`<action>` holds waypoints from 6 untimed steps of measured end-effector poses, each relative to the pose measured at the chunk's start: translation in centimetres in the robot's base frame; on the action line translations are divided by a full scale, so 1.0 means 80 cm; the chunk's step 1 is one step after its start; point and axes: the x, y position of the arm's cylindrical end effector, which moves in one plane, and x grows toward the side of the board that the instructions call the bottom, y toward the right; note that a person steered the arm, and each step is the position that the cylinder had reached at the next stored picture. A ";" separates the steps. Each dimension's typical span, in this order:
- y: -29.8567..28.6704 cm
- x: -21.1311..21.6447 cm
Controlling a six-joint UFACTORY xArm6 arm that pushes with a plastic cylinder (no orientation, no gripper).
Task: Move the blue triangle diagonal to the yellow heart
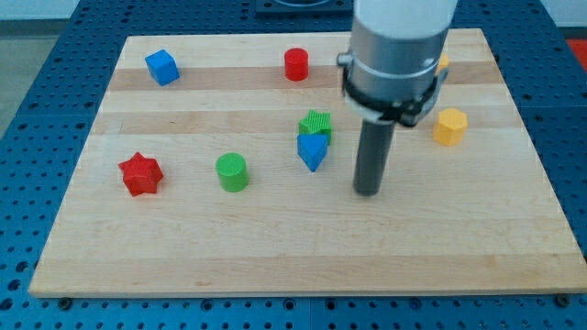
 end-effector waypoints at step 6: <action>0.009 -0.198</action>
